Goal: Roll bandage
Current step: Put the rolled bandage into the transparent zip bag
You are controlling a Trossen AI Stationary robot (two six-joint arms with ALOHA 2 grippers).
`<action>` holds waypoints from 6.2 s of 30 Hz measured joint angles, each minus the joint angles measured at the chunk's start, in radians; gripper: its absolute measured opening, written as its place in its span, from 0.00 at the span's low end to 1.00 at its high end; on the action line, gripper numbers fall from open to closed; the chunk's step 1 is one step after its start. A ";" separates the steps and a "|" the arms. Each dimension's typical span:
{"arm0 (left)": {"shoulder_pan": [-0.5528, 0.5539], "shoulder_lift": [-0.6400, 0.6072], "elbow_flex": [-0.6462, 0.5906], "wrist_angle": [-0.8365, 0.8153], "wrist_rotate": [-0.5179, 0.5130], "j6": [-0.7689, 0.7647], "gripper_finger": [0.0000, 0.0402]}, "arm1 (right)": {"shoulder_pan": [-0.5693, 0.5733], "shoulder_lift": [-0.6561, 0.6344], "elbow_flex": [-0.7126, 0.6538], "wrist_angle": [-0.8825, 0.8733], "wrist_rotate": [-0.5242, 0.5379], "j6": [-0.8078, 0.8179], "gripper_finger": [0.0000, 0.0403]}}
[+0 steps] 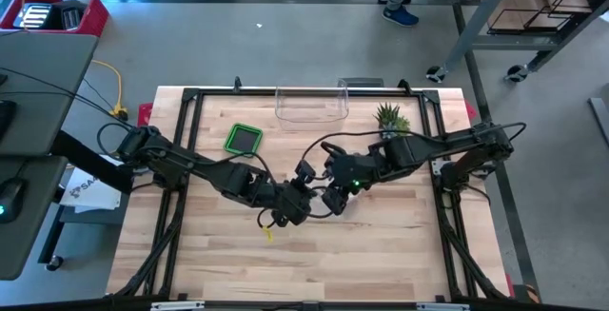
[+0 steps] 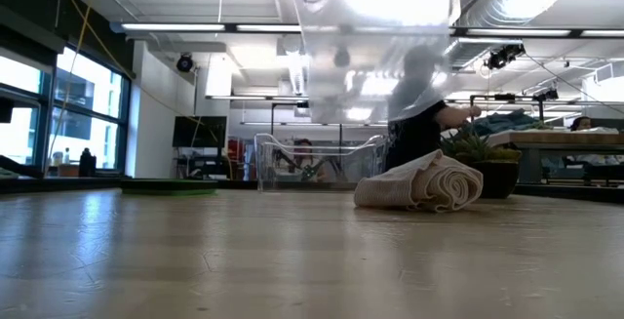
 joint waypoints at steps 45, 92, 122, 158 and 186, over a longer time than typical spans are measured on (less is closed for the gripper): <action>-0.005 -0.021 0.052 -0.134 0.357 -0.211 0.00 | -0.010 0.006 0.002 -0.182 -0.040 0.062 0.00; 0.005 -0.034 0.225 -0.106 0.137 -0.265 0.33 | -0.016 -0.011 0.000 -0.137 -0.076 0.061 0.00; 0.086 -0.177 -0.344 0.214 0.356 -0.805 0.36 | 0.069 -0.136 -0.080 -0.537 -0.061 0.326 0.00; 0.320 0.532 0.384 -0.157 0.448 0.237 0.60 | 0.120 -0.581 -0.358 -0.463 0.088 0.447 0.00; 0.331 0.673 0.390 -0.054 0.496 0.388 0.60 | 0.033 -0.579 -0.357 -0.380 0.075 0.395 0.00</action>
